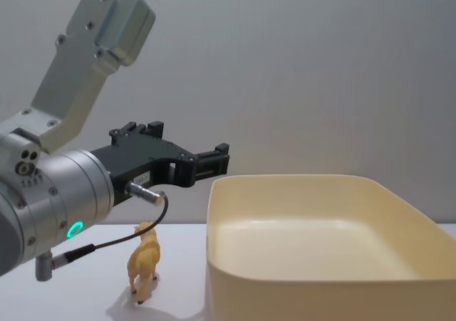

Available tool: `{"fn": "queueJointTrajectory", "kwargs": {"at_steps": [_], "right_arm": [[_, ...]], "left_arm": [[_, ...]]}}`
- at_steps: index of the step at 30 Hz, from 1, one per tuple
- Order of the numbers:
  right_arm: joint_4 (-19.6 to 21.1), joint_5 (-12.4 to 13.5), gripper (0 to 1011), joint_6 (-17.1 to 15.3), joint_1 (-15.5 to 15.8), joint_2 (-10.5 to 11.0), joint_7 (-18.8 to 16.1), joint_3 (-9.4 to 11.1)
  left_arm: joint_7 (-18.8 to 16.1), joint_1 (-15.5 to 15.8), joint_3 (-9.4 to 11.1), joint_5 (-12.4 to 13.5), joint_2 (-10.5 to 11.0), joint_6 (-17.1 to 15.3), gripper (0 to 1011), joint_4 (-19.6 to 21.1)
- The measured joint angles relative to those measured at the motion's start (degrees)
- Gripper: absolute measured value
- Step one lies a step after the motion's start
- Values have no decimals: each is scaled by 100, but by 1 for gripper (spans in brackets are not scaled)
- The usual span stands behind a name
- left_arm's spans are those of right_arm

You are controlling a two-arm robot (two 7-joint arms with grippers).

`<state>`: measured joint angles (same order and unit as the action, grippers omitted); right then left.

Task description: Pick up the toy alternately with two hands and place it into the central storage box.

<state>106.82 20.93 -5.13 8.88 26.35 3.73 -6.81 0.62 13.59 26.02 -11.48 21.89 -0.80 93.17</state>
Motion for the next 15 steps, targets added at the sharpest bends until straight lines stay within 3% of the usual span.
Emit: {"fn": "queueJointTrajectory", "kwargs": {"at_steps": [6,15], "right_arm": [[-22,104,1001,-111,162,142,96,143],[-250,122,1001,-274,81,146,43,179]], "left_arm": [[0,0,0,0,0,0,1001,0],[0,0,0,0,0,0,1001,0]]}}
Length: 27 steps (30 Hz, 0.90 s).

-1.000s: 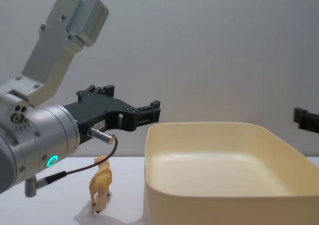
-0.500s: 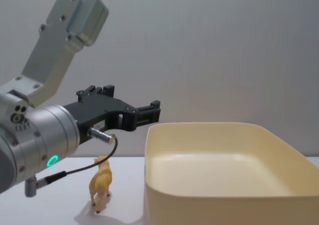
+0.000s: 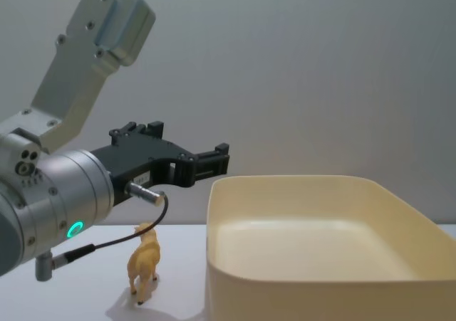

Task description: Pick up the toy alternately with two hands and place it into the central storage box.

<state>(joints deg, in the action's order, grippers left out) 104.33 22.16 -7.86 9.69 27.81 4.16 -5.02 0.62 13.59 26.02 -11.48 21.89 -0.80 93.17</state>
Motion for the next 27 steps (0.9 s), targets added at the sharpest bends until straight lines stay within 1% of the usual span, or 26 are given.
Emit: {"fn": "queueJointTrajectory", "kwargs": {"at_steps": [9,11,16,17,19,24,27], "right_arm": [[-472,-170,1001,-215,-401,-194,-244,-114],[-670,-255,1001,-268,-570,-280,-314,-170],[-932,-390,1001,-323,-788,-397,-387,-234],[-932,-390,1001,-323,-788,-397,-387,-234],[-1109,-463,1001,-347,-932,-471,-401,-269],[-1419,-586,1001,-383,-1174,-598,-426,-327],[-1532,-639,1001,-402,-1261,-645,-446,-349]], "left_arm": [[0,0,0,0,0,0,1001,0],[0,0,0,0,0,0,1001,0],[0,0,0,0,0,0,1001,0],[0,0,0,0,0,0,1001,0],[0,0,0,0,0,0,1001,0],[0,0,0,0,0,0,1001,0],[0,0,0,0,0,0,1001,0]]}}
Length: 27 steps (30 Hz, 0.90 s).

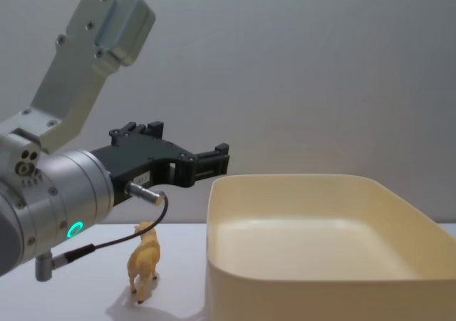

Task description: Pick up the toy alternately with two hands and place it into the central storage box.

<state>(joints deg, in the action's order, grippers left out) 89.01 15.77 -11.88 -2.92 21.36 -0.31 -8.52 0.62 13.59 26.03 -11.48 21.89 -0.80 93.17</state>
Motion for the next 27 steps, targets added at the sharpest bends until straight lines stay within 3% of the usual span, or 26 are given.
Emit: {"fn": "queueJointTrajectory", "kwargs": {"at_steps": [8,27], "right_arm": [[-264,-109,942,-32,-205,-111,-45,-52],[-516,-215,389,-60,-397,-209,-86,-98]], "left_arm": [[0,0,0,0,0,0,1001,0],[0,0,0,0,0,0,1001,0]]}}
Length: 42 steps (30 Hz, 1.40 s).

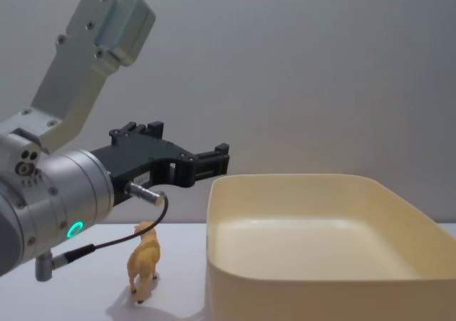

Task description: Pick up the toy alternately with two hands and place it into the central storage box.

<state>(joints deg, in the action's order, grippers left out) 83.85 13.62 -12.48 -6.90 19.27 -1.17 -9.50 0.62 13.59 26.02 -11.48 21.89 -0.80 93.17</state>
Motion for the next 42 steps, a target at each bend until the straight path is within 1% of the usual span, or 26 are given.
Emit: {"fn": "queueJointTrajectory", "kwargs": {"at_steps": [1,2,7,15,18,24,28,34,37,38,42], "right_arm": [[-6,-4,346,0,-5,-3,-2,-1],[-7,-5,340,0,-6,-4,-3,-1],[-6,-15,340,21,-2,-8,-2,-2],[86,-86,340,263,16,-14,86,11],[184,-115,340,389,15,-11,135,34],[364,-148,340,529,-39,3,146,77],[509,-180,340,602,-161,7,26,102],[541,-242,340,659,-361,-43,-237,86],[497,-288,340,679,-504,-102,-405,44],[455,-317,340,684,-576,-138,-506,18],[294,-387,340,688,-782,-258,-729,-69]], "left_arm": [[0,0,0,0,0,0,1001,0],[0,0,0,0,0,0,1001,0],[0,0,0,0,0,0,1001,0],[0,0,0,0,0,0,1001,0],[0,0,0,0,0,0,1002,0],[0,0,0,0,0,0,1001,0],[0,0,0,0,0,0,1001,0],[0,0,0,0,0,0,1001,0],[0,0,0,0,0,0,1001,0],[0,0,0,0,0,0,1001,0],[0,0,0,0,0,0,1001,0]]}}
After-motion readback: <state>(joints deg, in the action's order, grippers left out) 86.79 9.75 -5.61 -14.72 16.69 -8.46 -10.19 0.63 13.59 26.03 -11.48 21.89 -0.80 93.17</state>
